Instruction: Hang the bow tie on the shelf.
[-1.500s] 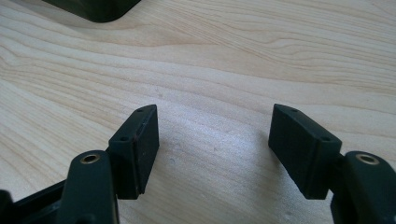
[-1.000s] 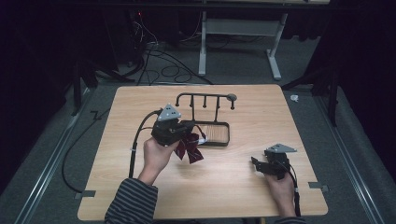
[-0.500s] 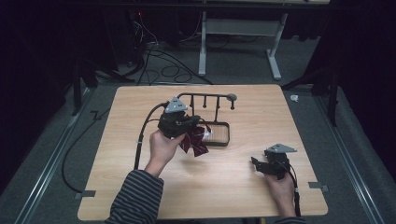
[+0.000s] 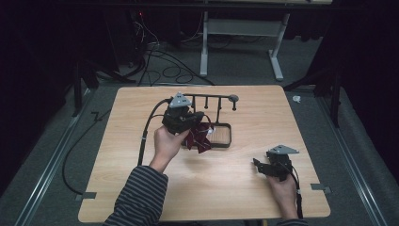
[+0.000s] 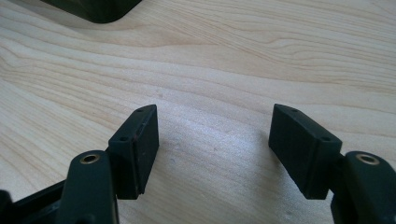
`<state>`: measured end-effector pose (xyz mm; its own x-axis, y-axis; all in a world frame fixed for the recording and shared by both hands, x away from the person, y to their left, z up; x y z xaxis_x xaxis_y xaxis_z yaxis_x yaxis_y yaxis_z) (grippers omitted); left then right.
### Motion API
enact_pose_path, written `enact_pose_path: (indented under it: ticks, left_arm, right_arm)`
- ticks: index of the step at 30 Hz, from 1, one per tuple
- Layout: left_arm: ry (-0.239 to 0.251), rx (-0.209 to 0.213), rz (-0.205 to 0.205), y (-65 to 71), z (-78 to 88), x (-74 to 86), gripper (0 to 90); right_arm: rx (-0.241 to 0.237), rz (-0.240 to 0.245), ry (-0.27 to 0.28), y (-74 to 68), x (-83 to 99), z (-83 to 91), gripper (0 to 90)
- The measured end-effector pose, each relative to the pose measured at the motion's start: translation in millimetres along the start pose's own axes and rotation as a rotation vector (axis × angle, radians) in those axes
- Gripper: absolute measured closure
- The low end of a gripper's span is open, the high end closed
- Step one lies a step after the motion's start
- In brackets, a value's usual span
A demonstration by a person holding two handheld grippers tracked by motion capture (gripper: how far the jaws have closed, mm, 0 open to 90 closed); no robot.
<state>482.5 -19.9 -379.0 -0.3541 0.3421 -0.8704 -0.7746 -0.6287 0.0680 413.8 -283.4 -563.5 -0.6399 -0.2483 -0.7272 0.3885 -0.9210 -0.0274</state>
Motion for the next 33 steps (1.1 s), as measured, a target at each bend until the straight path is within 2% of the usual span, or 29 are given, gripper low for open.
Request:
enact_pose_path:
  ticks: [9,13,20,23,33]
  left_arm:
    - [0.004,-0.002,0.002,-2.6,-8.0,-9.5,89.9]
    - [0.017,-0.004,0.02,-5.8,-11.7,-14.0,89.9]
    - [0.013,-0.036,0.026,-15.3,-17.5,-14.9,89.9]
    - [0.023,-0.039,0.037,-16.9,-18.9,-17.0,89.9]
    - [0.019,-0.066,0.027,-20.0,-26.5,-21.4,89.9]
  right_arm:
    - [0.001,0.0,-0.001,0.0,0.1,0.1,34.4]
    - [-0.001,-0.004,-0.001,-0.1,0.2,0.2,34.3]
    - [-0.001,0.001,-0.001,-0.1,0.2,0.2,34.3]
    - [-0.001,0.0,-0.002,-0.2,0.3,0.2,34.3]
    - [-0.001,0.001,-0.002,-0.3,0.3,0.2,34.3]
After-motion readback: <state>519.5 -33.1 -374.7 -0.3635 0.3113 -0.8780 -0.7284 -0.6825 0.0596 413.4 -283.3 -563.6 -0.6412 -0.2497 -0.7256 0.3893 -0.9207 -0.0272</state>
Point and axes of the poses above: each handheld gripper's, and its own axes: z roughly backward along the jaws, x roughly out of its underside, y roughly to its right, the point moved 9 cm from there along -z, roughly forward along the jaws, and after that the axes turned 2 degrees about -x, right-handed, at the moved point
